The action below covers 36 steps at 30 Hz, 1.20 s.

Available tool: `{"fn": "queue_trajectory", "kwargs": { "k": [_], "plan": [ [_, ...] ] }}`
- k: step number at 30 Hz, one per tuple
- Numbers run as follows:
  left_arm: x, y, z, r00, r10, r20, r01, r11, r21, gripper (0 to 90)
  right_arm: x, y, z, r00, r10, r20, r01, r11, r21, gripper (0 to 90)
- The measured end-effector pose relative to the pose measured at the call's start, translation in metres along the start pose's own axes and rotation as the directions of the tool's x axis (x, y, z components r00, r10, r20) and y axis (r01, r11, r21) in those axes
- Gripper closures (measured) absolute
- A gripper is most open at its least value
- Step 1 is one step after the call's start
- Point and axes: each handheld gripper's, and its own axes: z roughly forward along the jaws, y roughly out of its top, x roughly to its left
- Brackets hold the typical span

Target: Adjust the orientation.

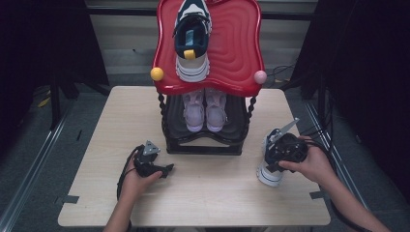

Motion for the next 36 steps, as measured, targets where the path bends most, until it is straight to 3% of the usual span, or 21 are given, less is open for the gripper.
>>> {"fn": "queue_trajectory", "kwargs": {
  "k": [5,12,18,20,26,27,31,32,33,36],
  "plan": [
    [0.0,0.0,0.0,1.0,0.0,0.0,0.0,1.0,0.0,13.6,-0.003,0.001,0.003,0.9998,-0.015,0.013,0.014,0.999,0.039,48.1],
    [0.0,0.0,0.0,1.0,0.0,0.0,0.0,1.0,0.0,13.6,-0.005,0.002,0.011,0.9993,-0.038,-0.003,0.038,0.995,0.097,48.9],
    [0.0,0.0,0.0,1.0,-0.002,0.001,0.002,1.0,-0.001,13.6,-0.002,0.007,0.019,0.9966,-0.082,-0.005,0.081,0.977,0.196,54.5],
    [0.0,0.0,0.0,1.0,-0.002,0.001,0.002,1.0,-0.001,13.6,0.0,0.008,0.02,0.9969,-0.077,-0.014,0.078,0.975,0.208,56.1],
    [0.001,0.0,0.0,1.0,0.003,-0.003,-0.003,1.0,0.0,13.6,-0.002,0.012,0.023,0.9901,-0.14,-0.016,0.14,0.965,0.223,59.5],
    [0.001,0.0,0.0,1.0,0.004,-0.003,-0.004,1.0,0.0,13.6,0.001,0.013,0.023,0.9925,-0.119,-0.029,0.122,0.963,0.238,59.6],
    [0.001,0.0,0.0,1.0,0.004,-0.003,-0.004,1.0,0.0,13.6,0.001,0.017,0.026,0.986,-0.164,-0.031,0.166,0.945,0.28,62.2],
    [0.001,0.0,0.0,1.0,0.004,-0.003,-0.004,1.0,0.0,13.6,0.003,0.017,0.027,0.989,-0.146,-0.026,0.147,0.949,0.279,63.0],
    [0.001,0.0,0.0,1.0,0.003,-0.003,-0.003,1.0,0.0,13.6,0.001,0.018,0.027,0.9833,-0.177,-0.043,0.182,0.942,0.282,64.4],
    [0.001,0.0,0.0,1.0,0.004,-0.002,-0.004,1.0,0.0,13.6,0.002,0.019,0.027,0.9814,-0.185,-0.053,0.192,0.937,0.292,66.7]
  ]
}}
